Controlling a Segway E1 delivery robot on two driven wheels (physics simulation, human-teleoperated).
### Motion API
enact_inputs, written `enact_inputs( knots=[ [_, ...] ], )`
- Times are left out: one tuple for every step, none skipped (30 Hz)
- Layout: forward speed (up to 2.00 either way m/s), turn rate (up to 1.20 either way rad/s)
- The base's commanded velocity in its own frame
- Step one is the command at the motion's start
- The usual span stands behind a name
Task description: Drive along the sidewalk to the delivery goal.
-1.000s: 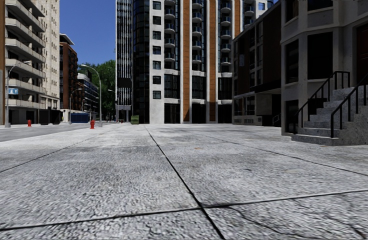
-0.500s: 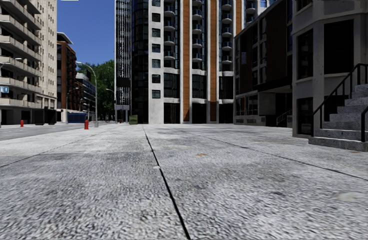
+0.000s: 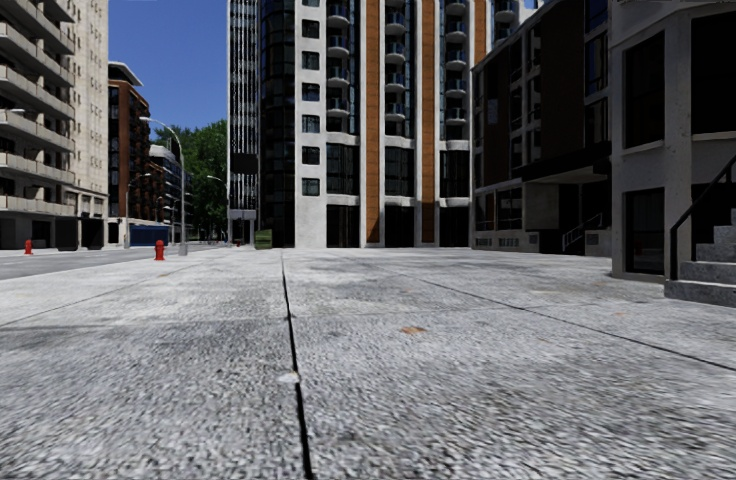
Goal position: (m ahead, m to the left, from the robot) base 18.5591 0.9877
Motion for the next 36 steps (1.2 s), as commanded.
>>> enact_inputs(
  knots=[
    [2.00,0.00],
    [2.00,0.00],
    [2.00,0.00],
    [2.00,0.00],
    [2.00,0.00],
    [2.00,0.00],
    [2.00,0.00],
    [2.00,0.00],
    [2.00,0.00],
    [2.00,0.00],
    [2.00,0.00],
    [2.00,0.00],
    [2.00,0.00],
    [2.00,0.00],
    [2.00,0.00],
    [2.00,0.00],
    [2.00,0.00],
    [2.00,0.00],
    [2.00,0.00],
    [2.00,0.00],
    [2.00,0.00],
    [2.00,0.00],
    [2.00,0.00],
    [2.00,0.00],
    [2.00,0.00],
    [2.00,0.00],
    [2.00,0.00],
    [2.00,0.00],
    [2.00,0.00],
    [2.00,0.00],
    [2.00,0.00],
    [2.00,0.00],
    [2.00,0.00],
    [2.00,0.00],
    [2.00,0.00],
    [2.00,0.00]
  ],
)
